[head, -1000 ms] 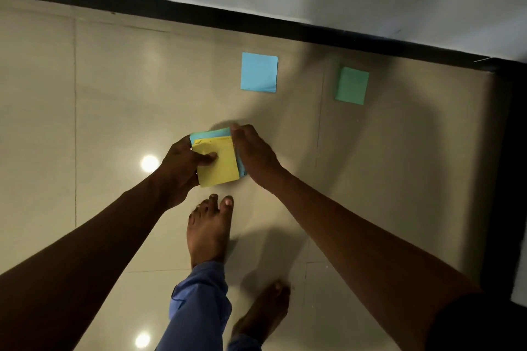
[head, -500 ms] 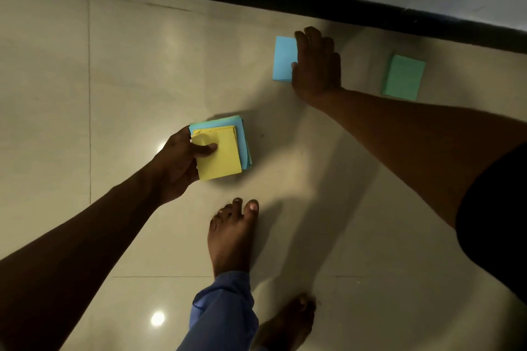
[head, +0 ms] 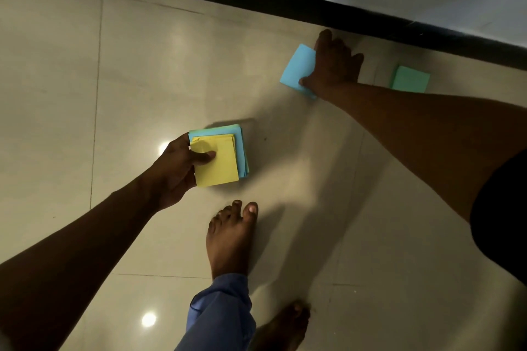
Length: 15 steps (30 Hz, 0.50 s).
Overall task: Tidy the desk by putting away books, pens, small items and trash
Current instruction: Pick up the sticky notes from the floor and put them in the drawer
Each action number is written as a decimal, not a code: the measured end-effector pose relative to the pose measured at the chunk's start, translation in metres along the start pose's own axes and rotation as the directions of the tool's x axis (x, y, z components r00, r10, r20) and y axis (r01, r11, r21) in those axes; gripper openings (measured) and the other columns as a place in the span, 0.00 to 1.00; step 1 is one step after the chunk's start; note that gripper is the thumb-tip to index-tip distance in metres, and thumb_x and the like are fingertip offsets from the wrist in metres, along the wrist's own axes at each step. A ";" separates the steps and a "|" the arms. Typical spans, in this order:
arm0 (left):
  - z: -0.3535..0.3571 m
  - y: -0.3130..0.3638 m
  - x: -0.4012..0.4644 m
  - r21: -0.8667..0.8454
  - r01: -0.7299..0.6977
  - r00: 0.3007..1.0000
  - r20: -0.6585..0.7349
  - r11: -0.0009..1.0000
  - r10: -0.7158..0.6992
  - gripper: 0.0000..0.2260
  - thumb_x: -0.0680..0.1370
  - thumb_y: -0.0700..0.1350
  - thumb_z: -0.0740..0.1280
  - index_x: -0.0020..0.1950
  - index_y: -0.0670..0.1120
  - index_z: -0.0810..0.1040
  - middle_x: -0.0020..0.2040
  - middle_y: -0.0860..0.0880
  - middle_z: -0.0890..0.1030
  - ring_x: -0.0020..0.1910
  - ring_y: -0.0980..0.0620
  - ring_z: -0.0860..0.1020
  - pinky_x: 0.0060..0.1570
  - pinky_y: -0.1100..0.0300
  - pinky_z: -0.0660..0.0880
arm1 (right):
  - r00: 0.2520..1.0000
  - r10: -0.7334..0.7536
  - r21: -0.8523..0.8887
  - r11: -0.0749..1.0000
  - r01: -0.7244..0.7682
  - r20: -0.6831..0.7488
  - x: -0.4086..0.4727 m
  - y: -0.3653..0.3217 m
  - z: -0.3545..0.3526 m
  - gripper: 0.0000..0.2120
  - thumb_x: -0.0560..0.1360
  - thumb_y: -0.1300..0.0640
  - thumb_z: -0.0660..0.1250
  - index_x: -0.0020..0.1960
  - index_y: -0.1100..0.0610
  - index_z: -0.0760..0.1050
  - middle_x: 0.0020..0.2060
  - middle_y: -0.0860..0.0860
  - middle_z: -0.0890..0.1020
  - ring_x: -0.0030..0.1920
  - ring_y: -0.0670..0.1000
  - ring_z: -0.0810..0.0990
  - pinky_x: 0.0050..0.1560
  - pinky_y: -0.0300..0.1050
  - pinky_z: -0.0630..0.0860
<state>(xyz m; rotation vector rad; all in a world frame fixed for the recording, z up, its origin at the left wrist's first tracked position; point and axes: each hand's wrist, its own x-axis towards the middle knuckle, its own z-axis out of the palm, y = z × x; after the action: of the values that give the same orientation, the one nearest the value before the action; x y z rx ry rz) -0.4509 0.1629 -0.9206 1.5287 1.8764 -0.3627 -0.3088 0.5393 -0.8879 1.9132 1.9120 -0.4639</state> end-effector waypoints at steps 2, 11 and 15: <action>0.001 0.001 0.001 0.011 0.004 1.000 -0.025 1.000 -0.003 0.24 0.78 0.49 0.69 0.73 0.51 0.67 0.72 0.39 0.73 0.66 0.35 0.74 0.64 0.45 0.72 | 1.000 0.012 0.110 0.994 -0.011 -0.005 -0.007 0.002 -0.002 0.38 0.73 0.54 0.74 0.76 0.57 0.58 0.67 0.59 0.73 0.65 0.62 0.75 0.65 0.59 0.70; -0.021 0.011 -0.009 0.061 -0.021 0.994 -0.107 0.998 0.027 0.21 0.77 0.48 0.67 0.69 0.51 0.69 0.70 0.40 0.73 0.61 0.36 0.75 0.58 0.46 0.73 | 0.993 -0.014 0.777 0.624 -0.082 0.116 -0.101 0.013 -0.016 0.19 0.67 0.69 0.67 0.53 0.52 0.79 0.48 0.50 0.80 0.46 0.49 0.78 0.46 0.44 0.76; -0.016 -0.001 0.004 -0.022 -0.008 0.990 -0.143 1.000 0.004 0.18 0.80 0.49 0.65 0.70 0.59 0.70 0.69 0.53 0.72 0.62 0.40 0.76 0.56 0.61 0.74 | 0.943 -0.081 0.894 0.352 -0.277 0.324 -0.140 0.015 -0.017 0.10 0.71 0.69 0.73 0.48 0.56 0.82 0.43 0.54 0.84 0.44 0.54 0.82 0.46 0.50 0.80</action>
<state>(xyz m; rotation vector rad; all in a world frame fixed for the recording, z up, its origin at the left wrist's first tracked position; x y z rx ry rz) -0.4569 0.1755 -0.9122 1.5818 1.9785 -0.2334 -0.2964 0.4264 -0.8033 2.2944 1.3002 -2.0841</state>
